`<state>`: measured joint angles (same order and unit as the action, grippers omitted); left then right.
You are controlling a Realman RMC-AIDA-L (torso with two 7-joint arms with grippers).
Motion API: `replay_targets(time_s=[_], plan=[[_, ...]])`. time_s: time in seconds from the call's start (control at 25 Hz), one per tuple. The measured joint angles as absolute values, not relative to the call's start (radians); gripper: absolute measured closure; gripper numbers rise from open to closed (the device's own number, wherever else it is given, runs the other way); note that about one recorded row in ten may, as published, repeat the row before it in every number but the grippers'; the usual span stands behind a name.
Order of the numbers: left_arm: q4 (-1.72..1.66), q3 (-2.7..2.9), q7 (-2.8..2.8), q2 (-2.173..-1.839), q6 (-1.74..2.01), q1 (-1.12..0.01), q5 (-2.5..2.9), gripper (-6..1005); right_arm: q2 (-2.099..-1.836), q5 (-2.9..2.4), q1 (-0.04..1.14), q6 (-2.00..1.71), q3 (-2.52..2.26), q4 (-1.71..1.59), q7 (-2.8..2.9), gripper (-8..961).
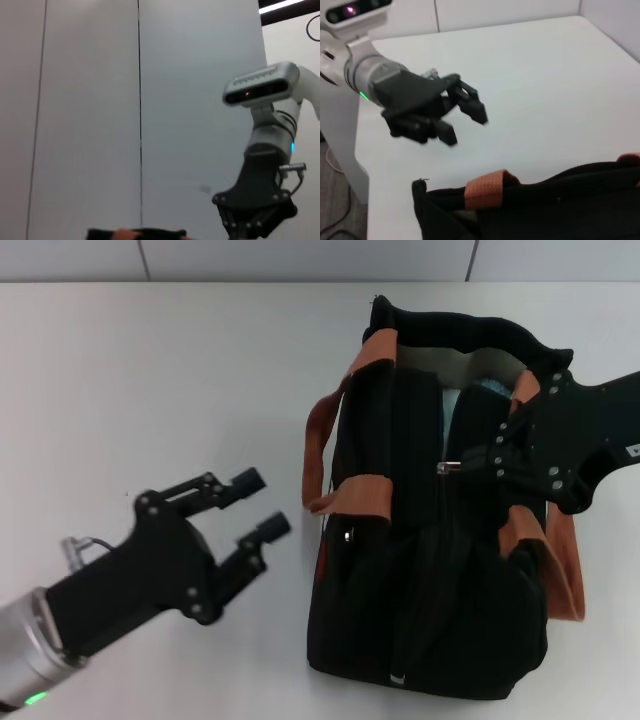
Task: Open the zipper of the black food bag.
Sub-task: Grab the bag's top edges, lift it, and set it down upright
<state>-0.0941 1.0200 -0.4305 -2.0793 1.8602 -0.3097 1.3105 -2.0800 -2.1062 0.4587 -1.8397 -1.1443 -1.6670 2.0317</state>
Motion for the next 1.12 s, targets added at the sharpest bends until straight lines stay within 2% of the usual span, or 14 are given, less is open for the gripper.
replay_targets(time_s=[0.2, 0.52, 0.76, 1.12], plan=[[-0.052, 1.043, -0.42, -2.076, 1.86, -0.311, 1.321, 550, -2.08, -2.106, 0.469, -1.887, -1.127, -1.681, 2.07, 954], [-0.113, 1.064, -0.486, -2.064, 1.942, -0.229, 1.338, 319, -2.08, -2.109, 0.491, -1.877, -1.068, -1.635, 2.085, 955], [-0.092, 1.088, -0.506, -2.08, 1.896, -0.24, 1.369, 271, -2.081, -2.108, 0.523, -1.869, -1.067, -1.596, 2.085, 954], [0.169, 1.019, -0.33, -2.082, 1.755, -0.421, 1.372, 274, -2.082, -2.102, 0.539, -1.892, -1.085, -1.594, 2.093, 955]])
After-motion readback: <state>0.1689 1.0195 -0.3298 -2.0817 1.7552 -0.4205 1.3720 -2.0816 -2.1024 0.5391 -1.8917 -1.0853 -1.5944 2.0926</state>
